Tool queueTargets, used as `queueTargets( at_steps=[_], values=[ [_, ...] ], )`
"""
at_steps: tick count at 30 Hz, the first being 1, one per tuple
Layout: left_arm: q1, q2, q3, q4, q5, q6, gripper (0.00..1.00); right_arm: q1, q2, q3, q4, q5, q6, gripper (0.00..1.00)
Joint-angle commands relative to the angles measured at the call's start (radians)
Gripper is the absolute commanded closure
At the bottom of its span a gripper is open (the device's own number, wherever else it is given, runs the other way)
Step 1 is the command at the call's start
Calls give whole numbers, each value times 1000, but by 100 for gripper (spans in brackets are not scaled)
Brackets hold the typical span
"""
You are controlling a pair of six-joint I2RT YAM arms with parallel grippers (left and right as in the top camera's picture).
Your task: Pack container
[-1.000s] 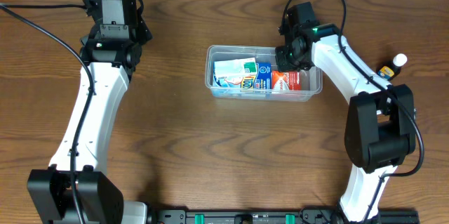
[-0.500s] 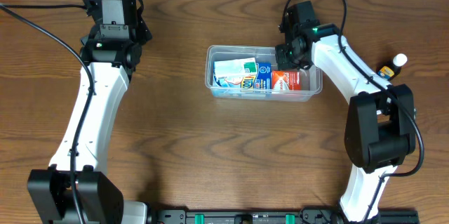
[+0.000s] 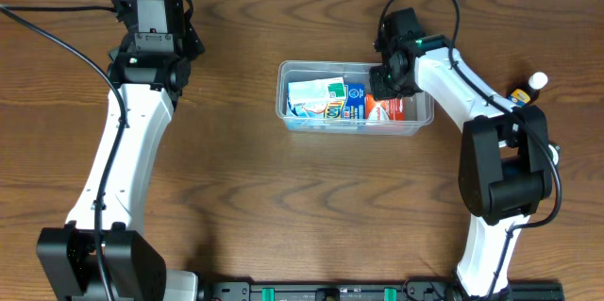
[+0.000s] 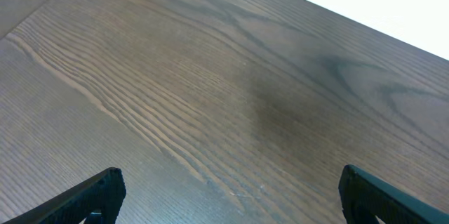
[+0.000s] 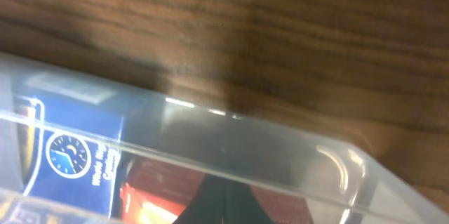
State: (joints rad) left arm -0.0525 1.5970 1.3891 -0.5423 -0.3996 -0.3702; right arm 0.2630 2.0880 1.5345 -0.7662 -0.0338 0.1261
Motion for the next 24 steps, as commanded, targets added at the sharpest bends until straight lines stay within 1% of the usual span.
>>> queueTargets(
  at_steps=[1, 6, 16, 19, 24],
  values=[
    [3, 2, 3, 0, -12, -13, 2, 8, 12, -5, -19, -3, 16, 99],
    [3, 2, 3, 0, -12, -13, 2, 8, 12, 2, -46, -48, 15, 99],
    [3, 2, 3, 0, -12, -13, 2, 6, 10, 43, -76, -53, 15, 99],
    [3, 2, 3, 0, -12, -13, 2, 4, -5, 103, -118, -53, 16, 98],
    [3, 2, 3, 0, -12, -13, 2, 3, -41, 270, -230, -46, 14, 91]
  ],
)
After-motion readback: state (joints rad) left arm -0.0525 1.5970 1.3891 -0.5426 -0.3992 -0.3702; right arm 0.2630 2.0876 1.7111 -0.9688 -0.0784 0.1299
